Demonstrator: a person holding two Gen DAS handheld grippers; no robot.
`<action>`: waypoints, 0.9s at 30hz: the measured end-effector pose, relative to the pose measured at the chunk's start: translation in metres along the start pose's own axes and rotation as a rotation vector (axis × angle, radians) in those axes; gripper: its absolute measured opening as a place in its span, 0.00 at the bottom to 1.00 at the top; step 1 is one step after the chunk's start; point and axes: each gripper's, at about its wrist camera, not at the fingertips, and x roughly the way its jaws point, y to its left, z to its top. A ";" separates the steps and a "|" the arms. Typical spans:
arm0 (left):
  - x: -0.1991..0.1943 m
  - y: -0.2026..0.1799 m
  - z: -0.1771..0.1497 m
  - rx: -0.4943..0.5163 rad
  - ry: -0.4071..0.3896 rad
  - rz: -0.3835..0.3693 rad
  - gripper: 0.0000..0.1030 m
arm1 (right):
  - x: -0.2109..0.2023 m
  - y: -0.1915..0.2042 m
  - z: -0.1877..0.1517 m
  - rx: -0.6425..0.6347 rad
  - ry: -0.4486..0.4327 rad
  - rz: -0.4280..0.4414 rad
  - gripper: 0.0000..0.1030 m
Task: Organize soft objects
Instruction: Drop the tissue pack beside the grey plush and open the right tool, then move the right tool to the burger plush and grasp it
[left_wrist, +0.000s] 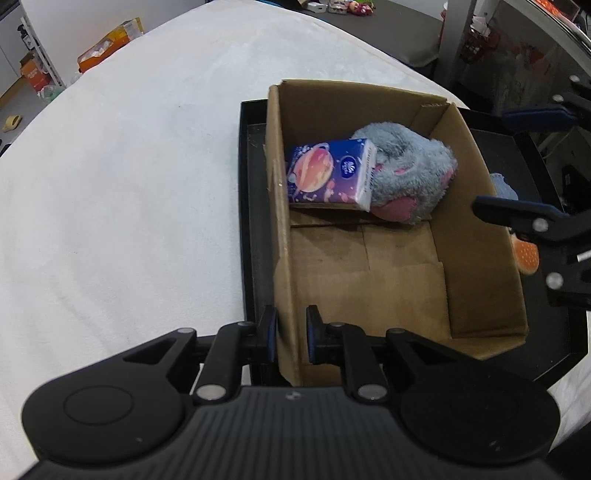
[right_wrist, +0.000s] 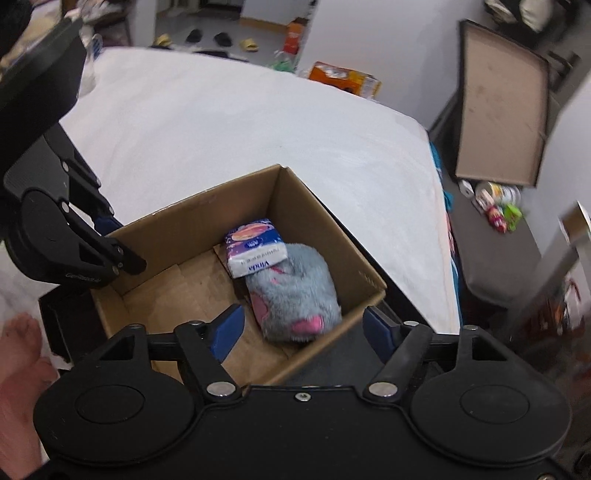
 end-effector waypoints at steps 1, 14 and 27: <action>0.000 -0.001 0.001 0.003 -0.004 0.005 0.17 | -0.002 -0.002 -0.005 0.019 -0.008 0.000 0.69; -0.012 -0.025 0.003 0.049 -0.060 0.086 0.47 | -0.033 -0.022 -0.063 0.223 -0.044 -0.051 0.72; -0.012 -0.043 0.009 0.072 -0.052 0.129 0.61 | -0.032 -0.048 -0.116 0.454 -0.099 -0.033 0.85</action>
